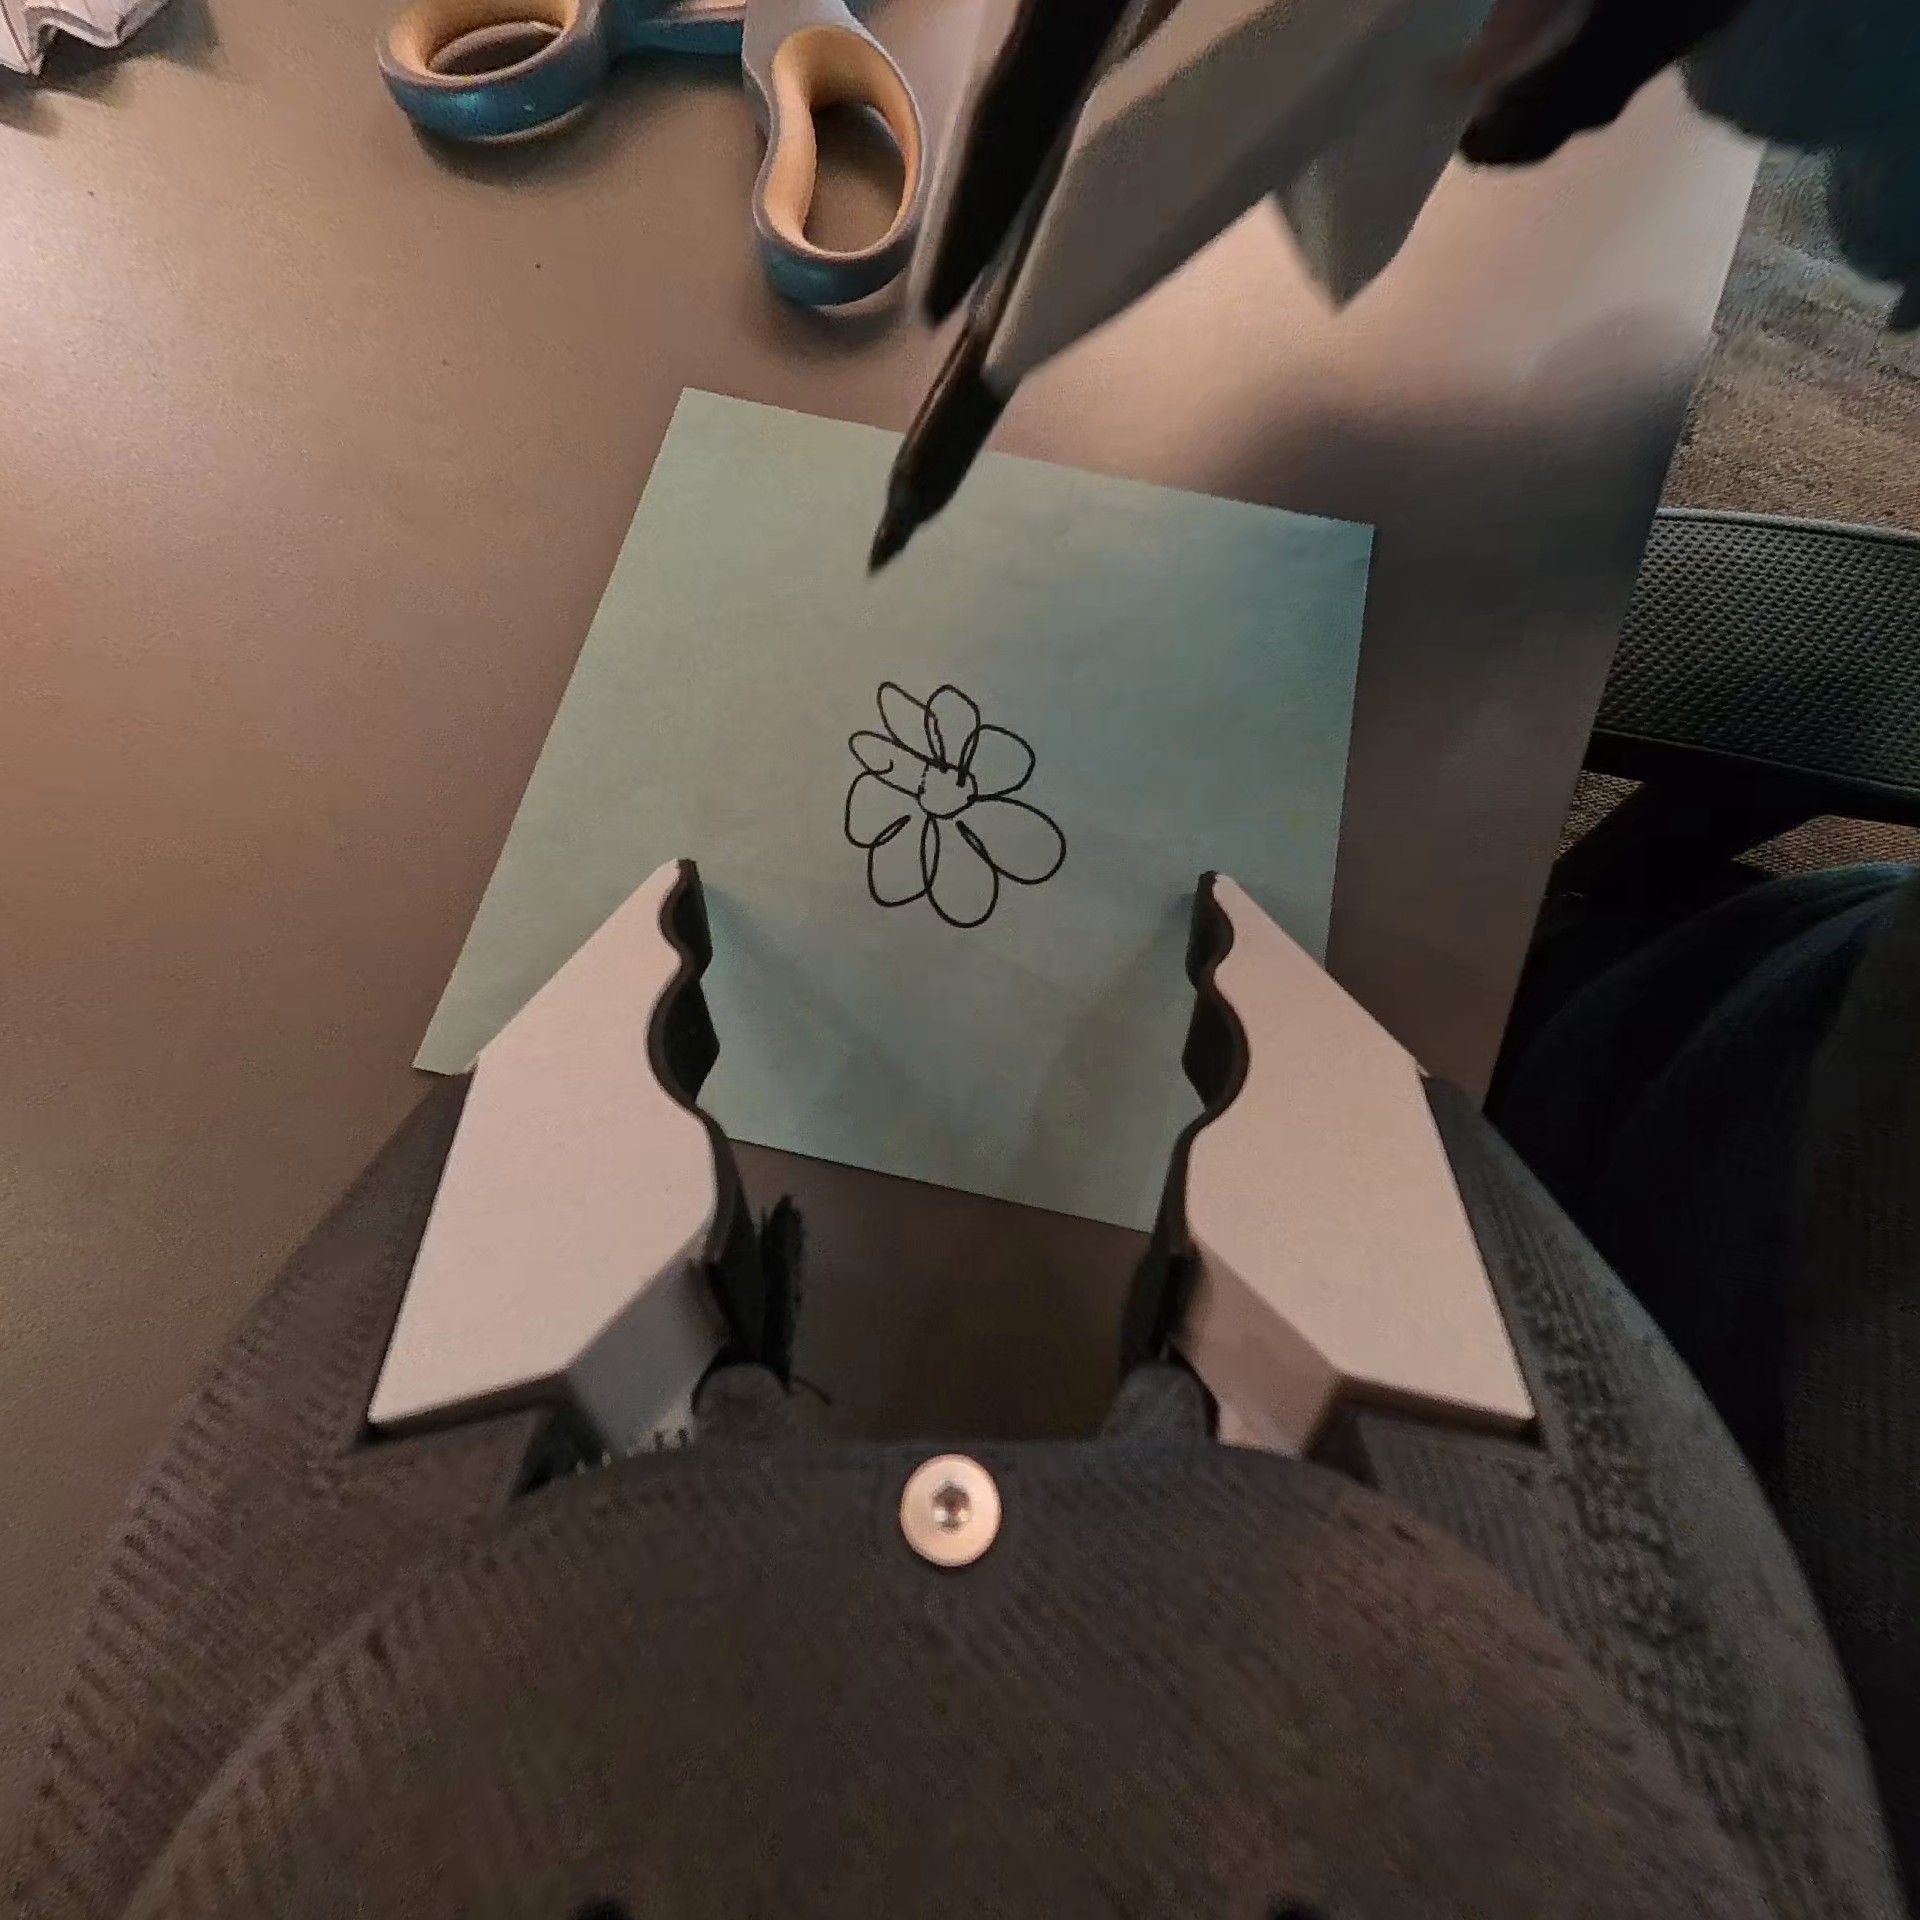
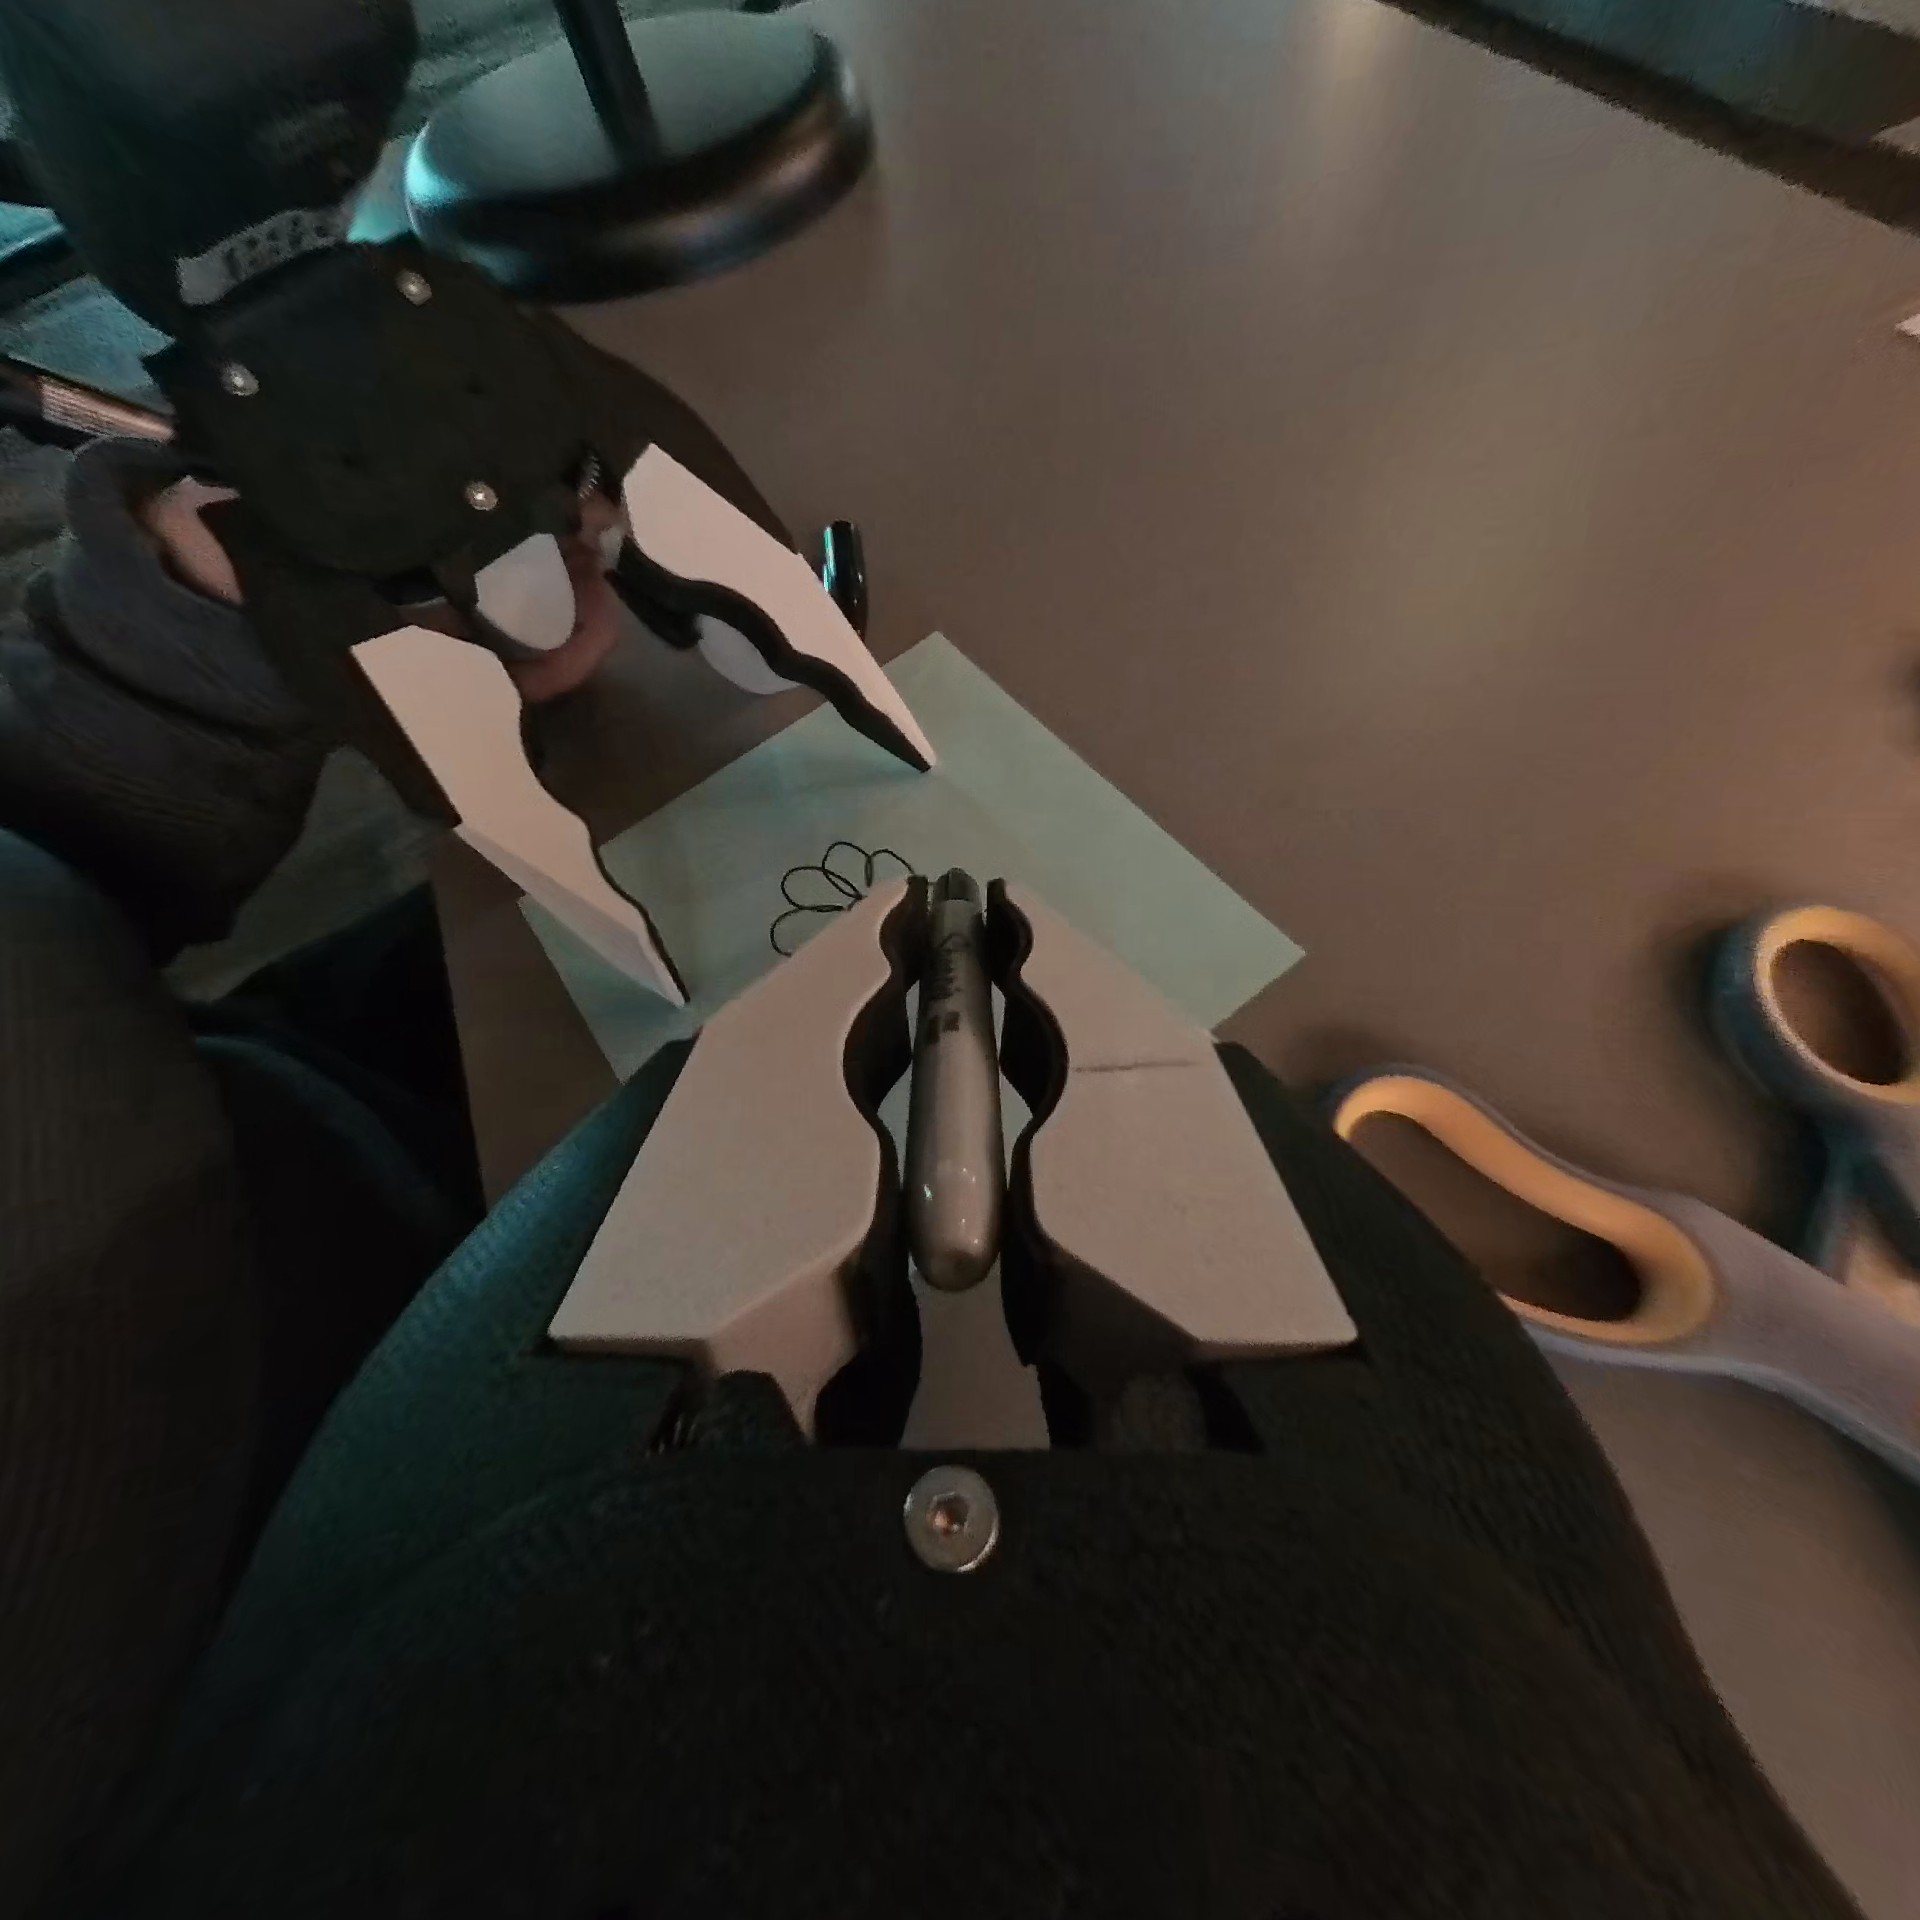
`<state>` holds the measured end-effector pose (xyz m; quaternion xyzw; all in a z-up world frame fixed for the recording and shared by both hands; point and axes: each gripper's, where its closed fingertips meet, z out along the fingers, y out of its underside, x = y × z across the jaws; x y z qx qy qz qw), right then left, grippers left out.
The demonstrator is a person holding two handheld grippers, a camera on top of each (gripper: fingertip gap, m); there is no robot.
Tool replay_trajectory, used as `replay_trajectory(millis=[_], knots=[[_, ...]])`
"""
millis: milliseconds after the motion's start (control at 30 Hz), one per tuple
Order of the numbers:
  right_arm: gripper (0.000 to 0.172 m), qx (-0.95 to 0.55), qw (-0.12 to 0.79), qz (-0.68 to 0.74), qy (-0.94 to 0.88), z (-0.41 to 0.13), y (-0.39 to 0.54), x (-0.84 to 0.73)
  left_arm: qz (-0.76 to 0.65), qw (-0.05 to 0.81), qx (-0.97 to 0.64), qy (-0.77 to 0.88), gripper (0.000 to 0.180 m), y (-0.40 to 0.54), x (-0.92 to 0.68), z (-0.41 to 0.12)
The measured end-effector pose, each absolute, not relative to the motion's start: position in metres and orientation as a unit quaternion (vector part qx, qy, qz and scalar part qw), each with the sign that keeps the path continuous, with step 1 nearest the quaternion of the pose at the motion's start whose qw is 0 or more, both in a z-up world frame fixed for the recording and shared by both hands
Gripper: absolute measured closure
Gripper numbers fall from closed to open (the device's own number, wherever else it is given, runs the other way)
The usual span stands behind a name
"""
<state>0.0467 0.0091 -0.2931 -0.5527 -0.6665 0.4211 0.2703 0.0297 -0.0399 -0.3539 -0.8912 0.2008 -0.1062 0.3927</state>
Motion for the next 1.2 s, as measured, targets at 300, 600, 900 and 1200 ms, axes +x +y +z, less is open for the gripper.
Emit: replay_trajectory(millis=[300, 600, 900, 1200], knots=[[0.163, -0.559, 0.281, 0.437, -0.646, -0.292, 0.015, 0.06, -0.122, 0.383, -0.89, 0.215, 0.073, -0.04, 0.033, -0.347], [0.164, -0.526, 0.253, 0.442, -0.681, -0.294, -0.011, 0.057, -0.125, 0.391, -0.882, 0.229, 0.081, -0.061, 0.024, -0.348], [0.163, -0.461, 0.191, 0.428, -0.754, -0.301, -0.058, 0.038, -0.114, 0.365, -0.893, 0.235, 0.084, -0.067, 0.021, -0.36], [0.163, -0.439, 0.158, 0.397, -0.791, -0.311, -0.078, 0.037, -0.116, 0.361, -0.893, 0.24, 0.078, -0.07, 0.023, -0.361]])
